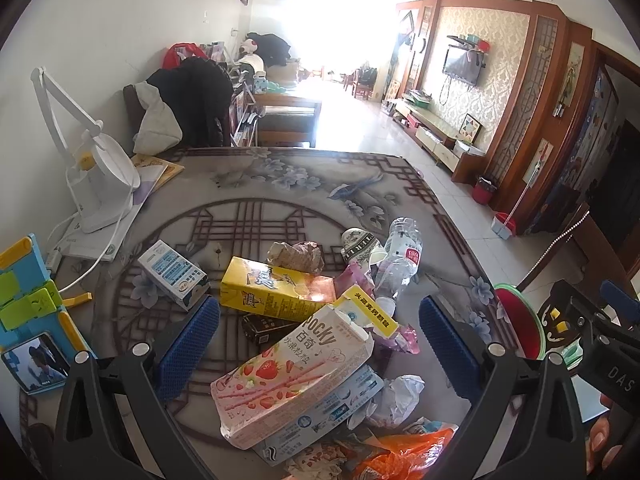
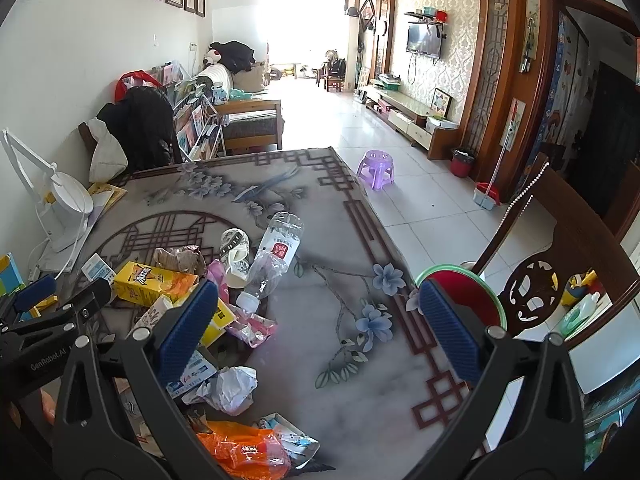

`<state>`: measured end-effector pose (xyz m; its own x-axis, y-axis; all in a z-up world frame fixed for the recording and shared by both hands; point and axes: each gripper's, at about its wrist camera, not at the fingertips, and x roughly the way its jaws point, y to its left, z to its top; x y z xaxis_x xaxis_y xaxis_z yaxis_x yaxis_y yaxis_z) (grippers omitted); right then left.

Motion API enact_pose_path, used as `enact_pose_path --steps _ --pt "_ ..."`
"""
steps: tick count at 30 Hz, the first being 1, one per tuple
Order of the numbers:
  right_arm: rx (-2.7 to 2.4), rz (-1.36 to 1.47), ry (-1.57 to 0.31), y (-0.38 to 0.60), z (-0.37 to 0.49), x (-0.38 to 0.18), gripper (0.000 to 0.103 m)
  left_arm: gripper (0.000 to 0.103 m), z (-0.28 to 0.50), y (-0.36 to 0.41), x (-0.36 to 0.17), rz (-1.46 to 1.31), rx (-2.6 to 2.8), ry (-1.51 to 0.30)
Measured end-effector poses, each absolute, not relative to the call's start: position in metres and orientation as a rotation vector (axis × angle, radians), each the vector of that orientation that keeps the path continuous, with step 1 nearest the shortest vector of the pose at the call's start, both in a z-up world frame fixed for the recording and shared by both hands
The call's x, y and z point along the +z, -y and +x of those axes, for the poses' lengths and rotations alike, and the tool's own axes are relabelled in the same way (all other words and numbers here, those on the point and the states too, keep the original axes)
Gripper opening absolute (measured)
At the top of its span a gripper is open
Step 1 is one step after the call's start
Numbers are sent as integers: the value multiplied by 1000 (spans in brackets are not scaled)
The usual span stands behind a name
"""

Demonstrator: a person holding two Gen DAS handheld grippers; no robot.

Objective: Collect trash

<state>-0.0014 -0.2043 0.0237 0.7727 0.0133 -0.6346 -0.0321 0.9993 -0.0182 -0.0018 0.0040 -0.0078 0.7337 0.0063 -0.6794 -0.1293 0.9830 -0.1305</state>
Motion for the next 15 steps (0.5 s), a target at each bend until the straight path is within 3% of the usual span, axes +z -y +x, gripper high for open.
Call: enact_pose_path --steps 15 --pt "24 -30 -692 206 0 23 99 95 4 -3 -10 -173 79 -762"
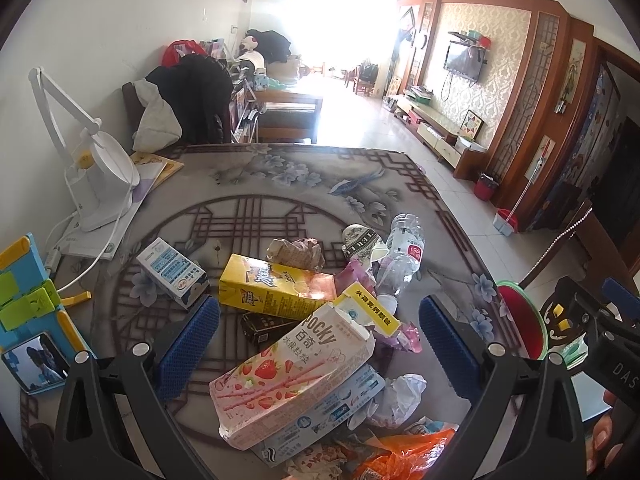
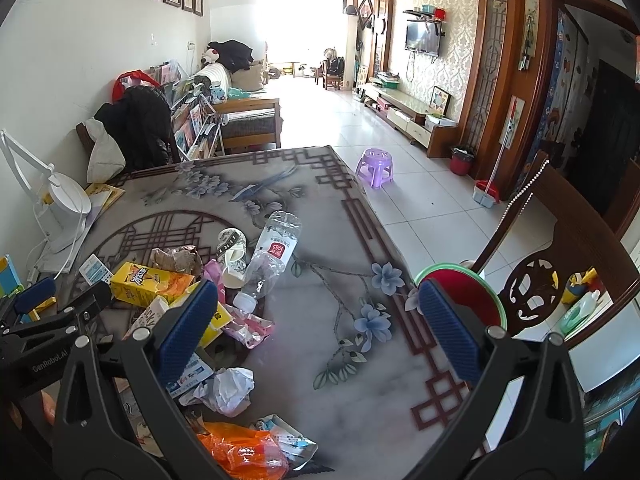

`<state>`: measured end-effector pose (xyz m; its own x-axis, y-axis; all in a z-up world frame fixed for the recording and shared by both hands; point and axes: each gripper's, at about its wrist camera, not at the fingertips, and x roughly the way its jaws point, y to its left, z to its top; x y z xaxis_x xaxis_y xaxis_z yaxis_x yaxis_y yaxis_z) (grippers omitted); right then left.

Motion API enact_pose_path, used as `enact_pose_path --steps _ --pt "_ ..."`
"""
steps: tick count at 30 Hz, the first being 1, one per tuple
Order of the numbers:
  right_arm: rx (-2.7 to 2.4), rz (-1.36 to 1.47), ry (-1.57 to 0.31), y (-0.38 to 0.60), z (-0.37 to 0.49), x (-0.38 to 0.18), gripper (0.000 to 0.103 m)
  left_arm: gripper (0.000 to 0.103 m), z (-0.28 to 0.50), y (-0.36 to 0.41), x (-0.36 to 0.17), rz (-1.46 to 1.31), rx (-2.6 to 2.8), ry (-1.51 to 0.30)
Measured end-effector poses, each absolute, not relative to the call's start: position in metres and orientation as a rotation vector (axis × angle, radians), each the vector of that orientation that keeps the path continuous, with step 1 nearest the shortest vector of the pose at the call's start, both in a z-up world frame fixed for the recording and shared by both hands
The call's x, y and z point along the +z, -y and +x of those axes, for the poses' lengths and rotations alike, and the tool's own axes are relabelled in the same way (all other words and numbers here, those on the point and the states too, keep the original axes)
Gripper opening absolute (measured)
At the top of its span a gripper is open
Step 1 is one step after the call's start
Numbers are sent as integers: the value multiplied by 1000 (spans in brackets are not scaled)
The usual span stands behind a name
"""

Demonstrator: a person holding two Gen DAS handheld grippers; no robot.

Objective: Collect trash

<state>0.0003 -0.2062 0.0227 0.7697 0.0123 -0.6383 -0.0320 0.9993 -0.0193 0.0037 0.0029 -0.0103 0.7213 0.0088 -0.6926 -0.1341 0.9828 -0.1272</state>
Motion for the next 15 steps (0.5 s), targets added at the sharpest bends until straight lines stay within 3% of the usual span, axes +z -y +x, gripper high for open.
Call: enact_pose_path --steps 15 --pt "22 -40 -694 207 2 22 99 95 5 -5 -11 -178 82 -764"
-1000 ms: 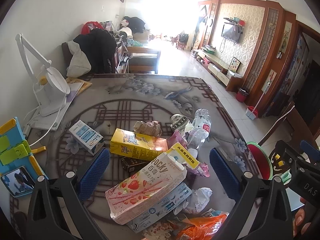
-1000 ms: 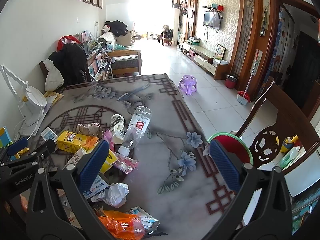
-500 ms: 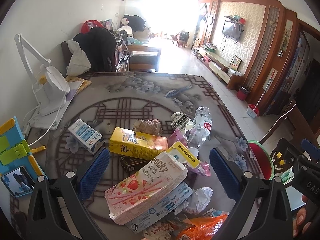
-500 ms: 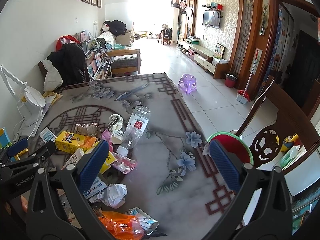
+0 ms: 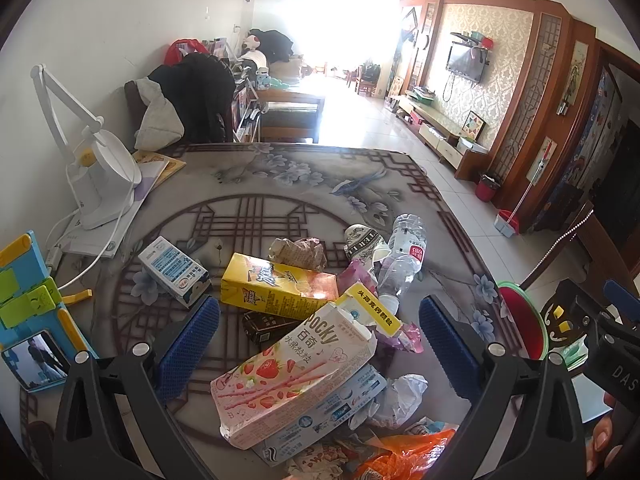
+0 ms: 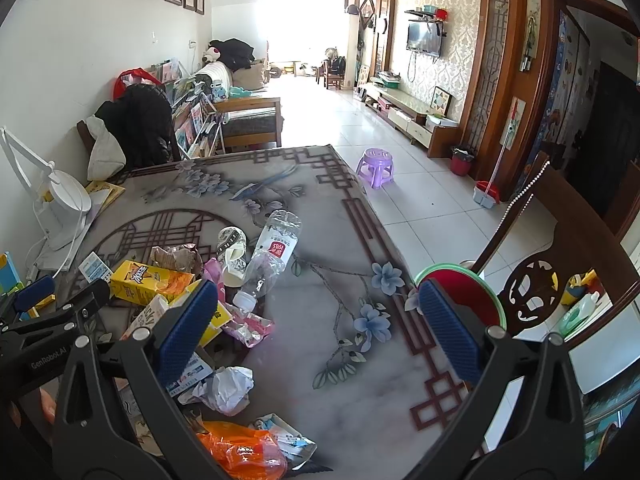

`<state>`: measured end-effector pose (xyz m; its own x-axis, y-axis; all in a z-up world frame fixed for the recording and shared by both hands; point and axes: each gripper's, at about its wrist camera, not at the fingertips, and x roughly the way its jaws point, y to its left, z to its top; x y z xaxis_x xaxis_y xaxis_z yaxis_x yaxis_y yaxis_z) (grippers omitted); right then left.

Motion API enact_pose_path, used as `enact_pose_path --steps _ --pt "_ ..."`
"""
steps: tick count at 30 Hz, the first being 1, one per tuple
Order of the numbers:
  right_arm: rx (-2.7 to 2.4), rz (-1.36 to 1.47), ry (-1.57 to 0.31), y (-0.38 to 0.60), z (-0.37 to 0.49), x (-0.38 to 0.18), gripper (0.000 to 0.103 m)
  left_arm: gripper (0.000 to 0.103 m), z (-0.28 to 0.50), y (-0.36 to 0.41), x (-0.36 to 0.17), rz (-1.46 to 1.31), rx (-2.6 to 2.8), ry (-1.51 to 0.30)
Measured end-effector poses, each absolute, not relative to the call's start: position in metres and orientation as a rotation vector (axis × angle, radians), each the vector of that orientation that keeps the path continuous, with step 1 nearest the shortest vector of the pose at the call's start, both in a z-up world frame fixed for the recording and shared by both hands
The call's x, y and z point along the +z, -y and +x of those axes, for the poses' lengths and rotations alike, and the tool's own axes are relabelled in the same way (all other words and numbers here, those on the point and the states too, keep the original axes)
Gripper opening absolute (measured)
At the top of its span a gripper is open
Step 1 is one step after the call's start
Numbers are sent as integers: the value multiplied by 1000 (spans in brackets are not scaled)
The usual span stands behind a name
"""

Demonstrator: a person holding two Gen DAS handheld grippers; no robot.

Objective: Collect trash

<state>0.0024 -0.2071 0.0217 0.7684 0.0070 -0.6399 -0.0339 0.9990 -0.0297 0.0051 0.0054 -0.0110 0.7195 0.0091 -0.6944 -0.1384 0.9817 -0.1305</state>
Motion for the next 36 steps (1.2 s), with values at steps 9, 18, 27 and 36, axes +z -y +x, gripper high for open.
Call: enact_pose_path --steps 9,18,27,36 --pt "1 -48 -658 206 -4 27 99 95 2 -5 -5 -166 84 -738" --pt "-16 -58 -619 207 -9 35 99 95 -3 0 4 -155 76 -709" --pt "-23 -56 -612 210 -13 36 99 95 -6 4 8 -146 68 -698" --pt "6 -53 -652 213 -12 29 99 95 -7 3 6 -149 63 -702"
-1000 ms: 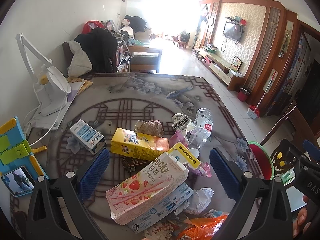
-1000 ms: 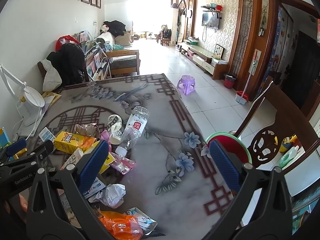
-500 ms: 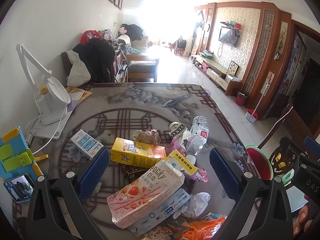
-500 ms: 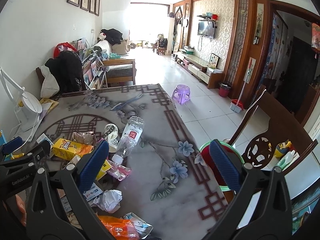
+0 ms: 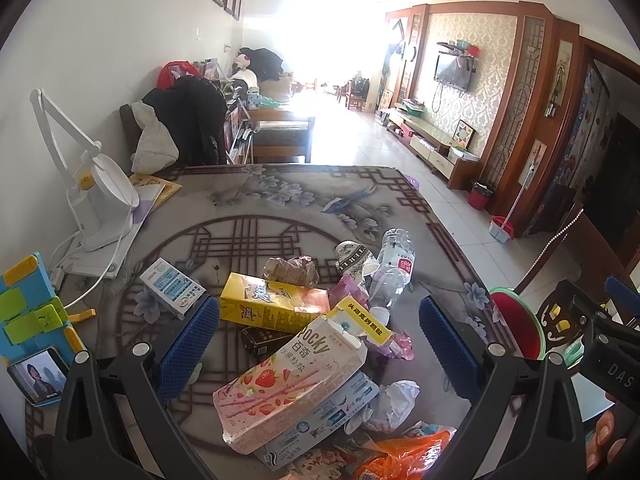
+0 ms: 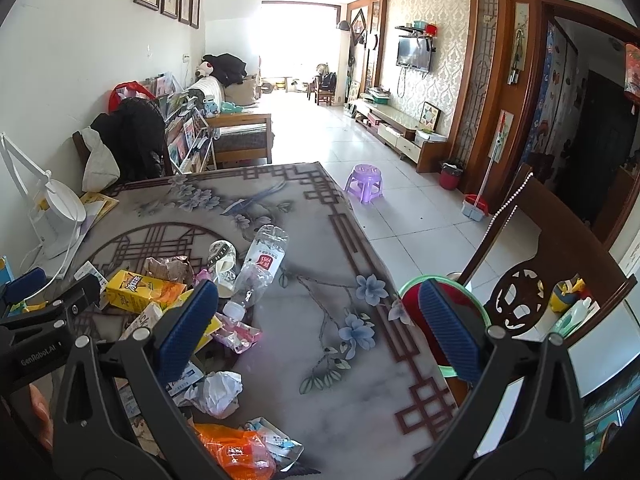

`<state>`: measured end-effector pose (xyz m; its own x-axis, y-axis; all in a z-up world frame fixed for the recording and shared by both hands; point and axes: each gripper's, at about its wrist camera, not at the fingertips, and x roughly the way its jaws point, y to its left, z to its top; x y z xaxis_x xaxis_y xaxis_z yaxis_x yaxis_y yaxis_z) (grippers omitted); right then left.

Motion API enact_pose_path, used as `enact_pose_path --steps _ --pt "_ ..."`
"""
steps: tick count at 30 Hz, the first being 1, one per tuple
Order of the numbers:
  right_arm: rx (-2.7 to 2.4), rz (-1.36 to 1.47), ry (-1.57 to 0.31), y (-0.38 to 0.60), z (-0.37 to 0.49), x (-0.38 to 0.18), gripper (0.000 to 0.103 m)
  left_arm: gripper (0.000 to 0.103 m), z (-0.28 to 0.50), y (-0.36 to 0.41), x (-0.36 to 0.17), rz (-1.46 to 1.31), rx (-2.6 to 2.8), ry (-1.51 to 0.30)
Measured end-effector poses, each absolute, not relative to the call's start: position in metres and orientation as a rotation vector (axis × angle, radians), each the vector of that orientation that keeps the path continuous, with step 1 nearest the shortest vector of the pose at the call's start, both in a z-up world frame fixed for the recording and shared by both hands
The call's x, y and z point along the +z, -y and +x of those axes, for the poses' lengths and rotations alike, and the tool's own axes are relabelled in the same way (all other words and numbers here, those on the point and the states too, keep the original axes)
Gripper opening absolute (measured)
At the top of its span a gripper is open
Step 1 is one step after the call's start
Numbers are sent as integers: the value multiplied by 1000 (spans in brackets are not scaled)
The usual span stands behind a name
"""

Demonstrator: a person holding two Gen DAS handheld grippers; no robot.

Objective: Collect trash

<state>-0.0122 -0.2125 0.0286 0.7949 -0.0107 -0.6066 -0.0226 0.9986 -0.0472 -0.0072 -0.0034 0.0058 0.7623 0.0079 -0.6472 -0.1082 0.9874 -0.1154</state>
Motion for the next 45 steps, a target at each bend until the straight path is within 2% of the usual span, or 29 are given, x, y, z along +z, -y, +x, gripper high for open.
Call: enact_pose_path --steps 4,7,12,20,23,25,27,30,35,41,44,45 --pt "144 -71 -796 211 -5 4 99 95 -8 -17 -6 -180 74 -720" --pt "272 -56 -962 208 -5 -37 99 95 -12 -30 -20 -151 111 -727" --pt "423 -78 -1189 193 -15 -110 99 95 -13 -48 -47 -122 47 -842" --pt "716 -405 -1183 136 -38 -128 98 93 -18 -23 -84 167 -249 -971" --pt "753 -528 -1220 117 -41 -144 90 82 -20 -23 -92 149 -303 -1007" --pt "747 -574 -1255 111 -43 -158 77 79 -21 -24 -94 120 -350 -1013" --pt "719 -605 -1254 108 -45 -166 57 79 -22 -22 -93 123 -380 -1004" --pt "760 -484 -1260 116 -44 -155 43 79 -17 -23 -92 120 -377 -995" --pt "733 -284 -1194 140 -40 -118 41 79 14 -35 -96 10 -379 -1012" --pt "692 -76 -1141 181 -33 -78 41 79 41 -24 -120 50 -404 -1077" --pt "690 -38 -1095 192 -34 -68 41 70 45 -30 -123 6 -369 -1076" --pt "686 -29 -1079 188 -30 -68 41 58 46 -33 -123 -14 -358 -1070"
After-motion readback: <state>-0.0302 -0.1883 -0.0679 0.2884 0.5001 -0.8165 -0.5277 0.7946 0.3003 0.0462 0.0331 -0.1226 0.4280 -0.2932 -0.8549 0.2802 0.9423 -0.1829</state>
